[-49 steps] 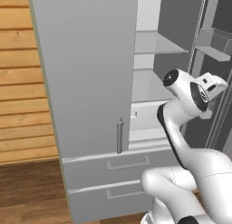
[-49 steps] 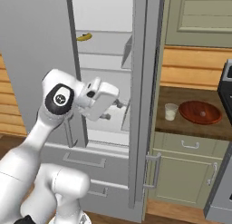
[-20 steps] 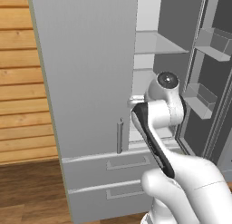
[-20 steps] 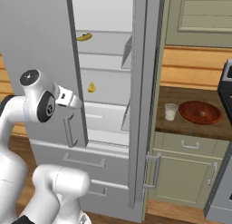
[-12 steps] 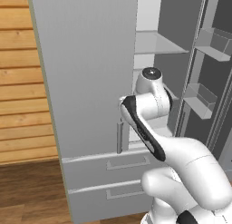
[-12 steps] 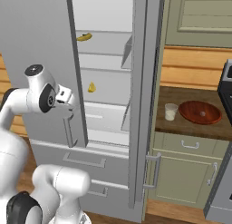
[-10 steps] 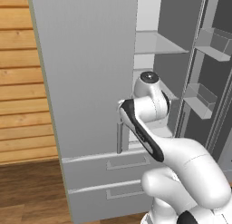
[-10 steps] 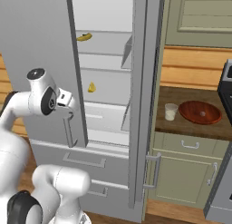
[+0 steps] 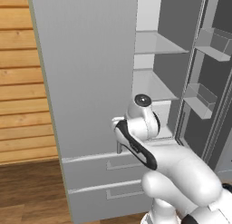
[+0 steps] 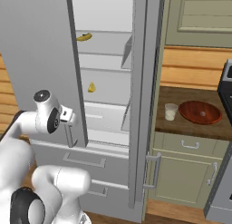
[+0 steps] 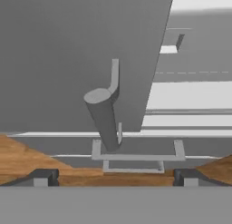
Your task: Grab a lemon wedge from the fridge and one ice cube from the ice bowl, and put them in the glass of lemonade.
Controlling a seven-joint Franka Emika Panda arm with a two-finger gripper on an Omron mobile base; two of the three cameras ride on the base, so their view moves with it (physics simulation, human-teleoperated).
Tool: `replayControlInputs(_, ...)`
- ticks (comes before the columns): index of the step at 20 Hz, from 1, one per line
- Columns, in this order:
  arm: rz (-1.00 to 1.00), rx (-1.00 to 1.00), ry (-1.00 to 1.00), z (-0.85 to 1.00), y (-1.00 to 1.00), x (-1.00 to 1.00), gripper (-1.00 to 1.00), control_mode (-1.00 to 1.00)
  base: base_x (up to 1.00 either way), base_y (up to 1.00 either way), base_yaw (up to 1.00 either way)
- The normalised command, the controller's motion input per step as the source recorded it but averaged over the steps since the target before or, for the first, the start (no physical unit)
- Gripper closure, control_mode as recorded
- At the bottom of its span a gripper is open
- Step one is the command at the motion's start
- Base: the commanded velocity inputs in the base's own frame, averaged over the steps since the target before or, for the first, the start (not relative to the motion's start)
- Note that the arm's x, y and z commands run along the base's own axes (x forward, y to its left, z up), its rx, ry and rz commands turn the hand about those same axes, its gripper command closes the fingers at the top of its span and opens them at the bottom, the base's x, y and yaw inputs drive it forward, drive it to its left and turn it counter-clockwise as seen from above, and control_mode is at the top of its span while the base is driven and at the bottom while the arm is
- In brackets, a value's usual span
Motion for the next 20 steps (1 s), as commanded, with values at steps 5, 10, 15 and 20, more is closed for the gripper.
replayControlInputs(5, 0.03, 0.0, 0.0, -0.11, 0.17, 0.37, -1.0, -1.0, 0.0, 0.0, 0.0)
replayControlInputs(10, 0.01, 0.0, 0.0, -0.16, 0.0, 0.44, -1.0, -1.0, 0.0, 0.0, 0.0)
replayControlInputs(15, 0.01, 0.0, 0.0, -0.32, 0.05, 0.1, -1.0, -1.0, 0.0, 0.0, 0.0)
replayControlInputs(20, 0.0, 0.0, 0.0, -0.22, 0.08, 0.09, -1.0, -1.0, 0.0, 0.0, 0.0)
